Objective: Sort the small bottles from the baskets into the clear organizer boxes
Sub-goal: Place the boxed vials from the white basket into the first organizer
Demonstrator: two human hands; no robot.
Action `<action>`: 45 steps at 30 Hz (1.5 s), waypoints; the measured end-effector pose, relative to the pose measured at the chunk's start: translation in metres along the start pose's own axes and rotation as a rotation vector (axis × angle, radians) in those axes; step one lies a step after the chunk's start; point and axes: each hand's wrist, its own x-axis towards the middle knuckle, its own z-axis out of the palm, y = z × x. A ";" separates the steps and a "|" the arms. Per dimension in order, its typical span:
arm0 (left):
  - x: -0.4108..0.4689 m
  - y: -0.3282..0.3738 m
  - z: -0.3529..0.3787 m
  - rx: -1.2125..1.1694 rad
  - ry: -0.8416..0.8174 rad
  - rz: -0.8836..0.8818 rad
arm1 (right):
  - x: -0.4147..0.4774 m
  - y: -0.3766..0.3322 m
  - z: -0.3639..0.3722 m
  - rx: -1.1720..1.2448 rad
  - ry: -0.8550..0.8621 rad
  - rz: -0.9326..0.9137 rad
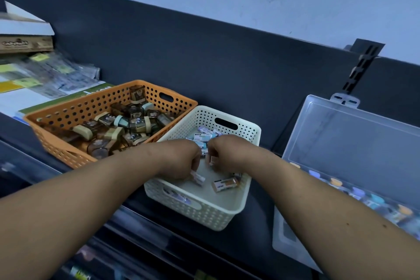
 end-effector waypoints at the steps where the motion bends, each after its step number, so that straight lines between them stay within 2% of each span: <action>1: -0.001 0.000 0.000 -0.008 0.026 0.004 | -0.002 0.001 -0.003 0.061 0.025 -0.006; 3: -0.004 0.002 -0.004 -0.067 0.070 0.013 | -0.007 0.005 -0.007 0.188 0.103 -0.014; 8: -0.022 0.019 -0.028 -0.384 0.221 0.026 | -0.035 0.024 -0.025 0.571 0.277 0.007; 12: -0.028 0.043 -0.047 -0.661 0.339 0.054 | -0.073 0.047 -0.043 0.688 0.360 0.014; 17: -0.024 0.093 -0.056 -0.785 0.363 0.158 | -0.133 0.081 -0.051 0.852 0.353 0.078; 26: -0.019 0.164 -0.036 -0.630 0.265 0.307 | -0.215 0.111 -0.032 0.784 0.346 0.189; 32: -0.017 0.172 -0.015 -0.428 0.170 0.302 | -0.226 0.108 -0.010 0.633 0.275 0.197; 39: -0.009 0.175 0.007 -0.348 0.074 0.284 | -0.222 0.102 0.014 0.565 0.224 0.208; 45: 0.000 0.174 0.017 -0.294 0.063 0.260 | -0.214 0.105 0.030 0.532 0.195 0.224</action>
